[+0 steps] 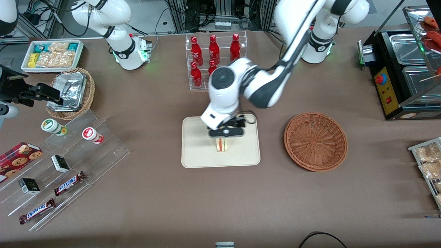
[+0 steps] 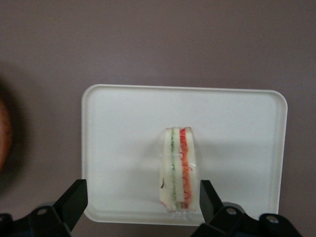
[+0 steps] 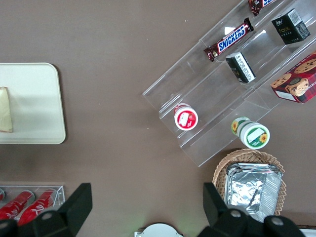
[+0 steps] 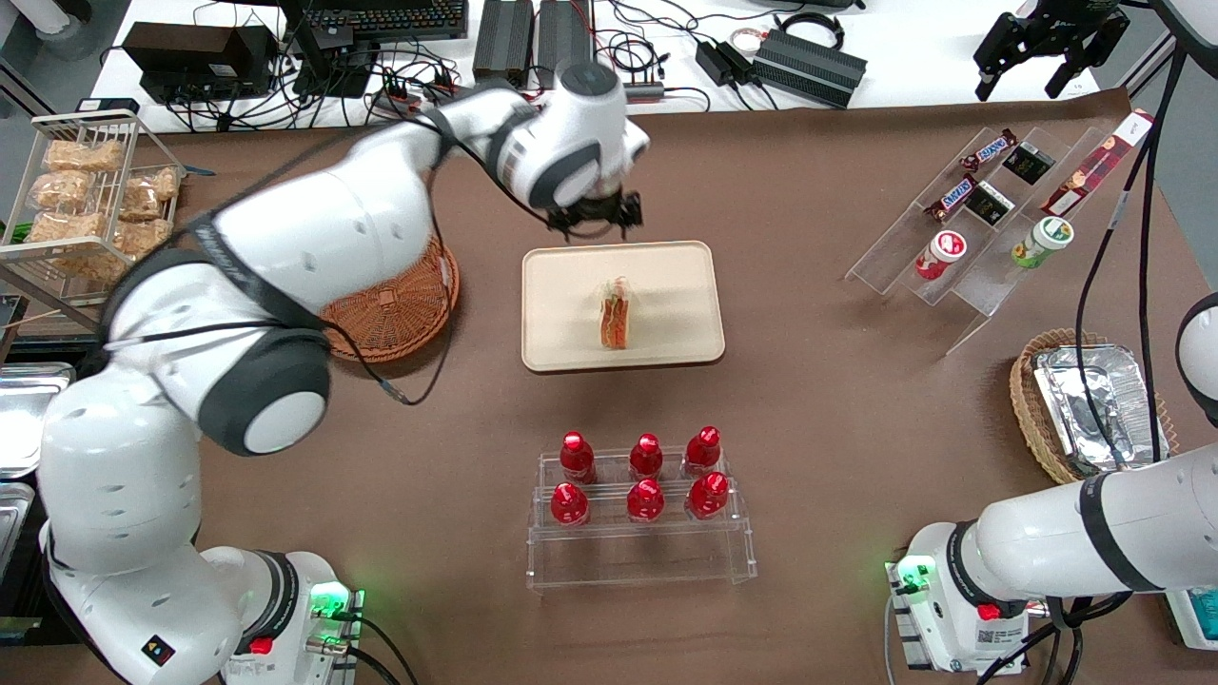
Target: Place sandwich from basket to tray
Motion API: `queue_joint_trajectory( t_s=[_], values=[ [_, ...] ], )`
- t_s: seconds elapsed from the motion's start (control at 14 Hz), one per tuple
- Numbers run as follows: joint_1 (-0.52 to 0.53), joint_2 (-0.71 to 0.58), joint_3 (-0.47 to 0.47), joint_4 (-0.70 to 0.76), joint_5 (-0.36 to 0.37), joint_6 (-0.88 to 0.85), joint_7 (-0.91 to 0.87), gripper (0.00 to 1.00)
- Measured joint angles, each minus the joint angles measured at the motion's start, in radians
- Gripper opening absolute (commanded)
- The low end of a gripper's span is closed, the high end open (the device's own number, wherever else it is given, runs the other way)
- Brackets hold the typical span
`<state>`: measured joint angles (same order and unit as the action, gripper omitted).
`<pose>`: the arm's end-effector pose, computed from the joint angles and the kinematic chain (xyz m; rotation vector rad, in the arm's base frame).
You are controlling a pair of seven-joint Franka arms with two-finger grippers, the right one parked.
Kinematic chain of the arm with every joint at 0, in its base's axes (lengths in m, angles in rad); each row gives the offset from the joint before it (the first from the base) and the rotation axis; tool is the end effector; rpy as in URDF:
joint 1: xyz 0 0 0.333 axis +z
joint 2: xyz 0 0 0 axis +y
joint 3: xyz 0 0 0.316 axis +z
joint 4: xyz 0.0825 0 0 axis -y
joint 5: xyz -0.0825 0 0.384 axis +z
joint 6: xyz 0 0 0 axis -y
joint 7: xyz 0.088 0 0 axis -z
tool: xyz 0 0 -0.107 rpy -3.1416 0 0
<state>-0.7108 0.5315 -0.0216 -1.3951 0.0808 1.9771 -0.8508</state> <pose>0.5358 -0.4710 0.4049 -3.1267 -0.1433 -0.1272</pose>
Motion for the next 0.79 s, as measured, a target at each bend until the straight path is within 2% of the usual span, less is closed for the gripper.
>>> queue_joint_trajectory(
  t_s=[0.36, 0.57, 0.79],
  values=[
    [0.230, -0.235, 0.005, -0.008, -0.032, -0.234, 0.030, 1.00],
    [0.342, -0.352, 0.005, -0.068, -0.037, -0.319, 0.153, 1.00],
    [0.421, -0.471, 0.006, -0.184, -0.038, -0.332, 0.293, 1.00]
  ],
)
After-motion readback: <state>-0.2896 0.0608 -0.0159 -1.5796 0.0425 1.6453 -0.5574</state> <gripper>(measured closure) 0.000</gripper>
